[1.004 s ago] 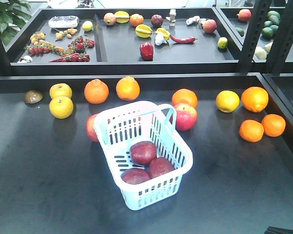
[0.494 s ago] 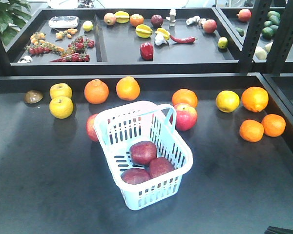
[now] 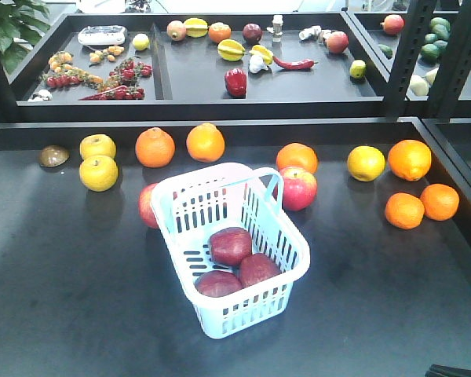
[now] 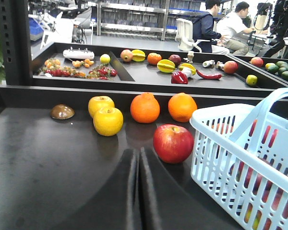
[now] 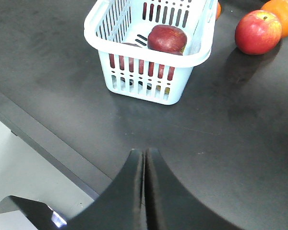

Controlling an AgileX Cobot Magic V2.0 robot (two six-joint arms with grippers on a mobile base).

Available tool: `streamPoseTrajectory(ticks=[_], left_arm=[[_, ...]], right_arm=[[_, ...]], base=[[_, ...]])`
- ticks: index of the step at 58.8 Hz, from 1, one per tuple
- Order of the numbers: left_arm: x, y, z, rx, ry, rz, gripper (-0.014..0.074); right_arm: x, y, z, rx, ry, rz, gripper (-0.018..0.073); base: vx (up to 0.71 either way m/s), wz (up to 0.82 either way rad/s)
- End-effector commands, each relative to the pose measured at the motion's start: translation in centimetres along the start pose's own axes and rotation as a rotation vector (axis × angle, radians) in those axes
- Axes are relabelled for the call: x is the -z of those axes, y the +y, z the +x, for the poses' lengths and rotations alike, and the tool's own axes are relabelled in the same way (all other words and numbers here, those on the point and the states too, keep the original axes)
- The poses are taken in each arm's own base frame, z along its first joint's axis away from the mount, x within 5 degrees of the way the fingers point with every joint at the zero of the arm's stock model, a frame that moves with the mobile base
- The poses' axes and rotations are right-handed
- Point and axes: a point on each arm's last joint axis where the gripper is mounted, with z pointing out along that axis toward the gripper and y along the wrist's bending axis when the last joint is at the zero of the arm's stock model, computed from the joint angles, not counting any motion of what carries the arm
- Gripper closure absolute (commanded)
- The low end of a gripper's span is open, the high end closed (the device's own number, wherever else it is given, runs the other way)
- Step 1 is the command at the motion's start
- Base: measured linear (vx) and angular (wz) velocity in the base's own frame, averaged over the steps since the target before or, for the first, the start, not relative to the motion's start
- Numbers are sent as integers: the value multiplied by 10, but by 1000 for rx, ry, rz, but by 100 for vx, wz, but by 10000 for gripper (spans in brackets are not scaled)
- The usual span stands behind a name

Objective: Pick three apples into basket with both arms

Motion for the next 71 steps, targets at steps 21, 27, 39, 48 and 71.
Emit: streamPoseTrajectory(ticks=[21, 27, 39, 48, 71], left_arm=[[4, -2, -18, -4, -139, 12, 603], [4, -1, -18, 15, -140, 3, 603], [4, 0, -18, 23, -140, -21, 603], [4, 0, -18, 23, -140, -21, 603], [4, 0, -18, 23, -140, -21, 603]], right_arm=[[4, -3, -12, -1, -78, 27, 564], [4, -3, -12, -1, -78, 27, 564], [4, -3, -12, -1, -78, 27, 564], [4, -3, -12, -1, -78, 27, 564], [4, -3, -12, -1, -78, 27, 564]], base=[[0, 0], [0, 0], [0, 0], [0, 0], [0, 0]])
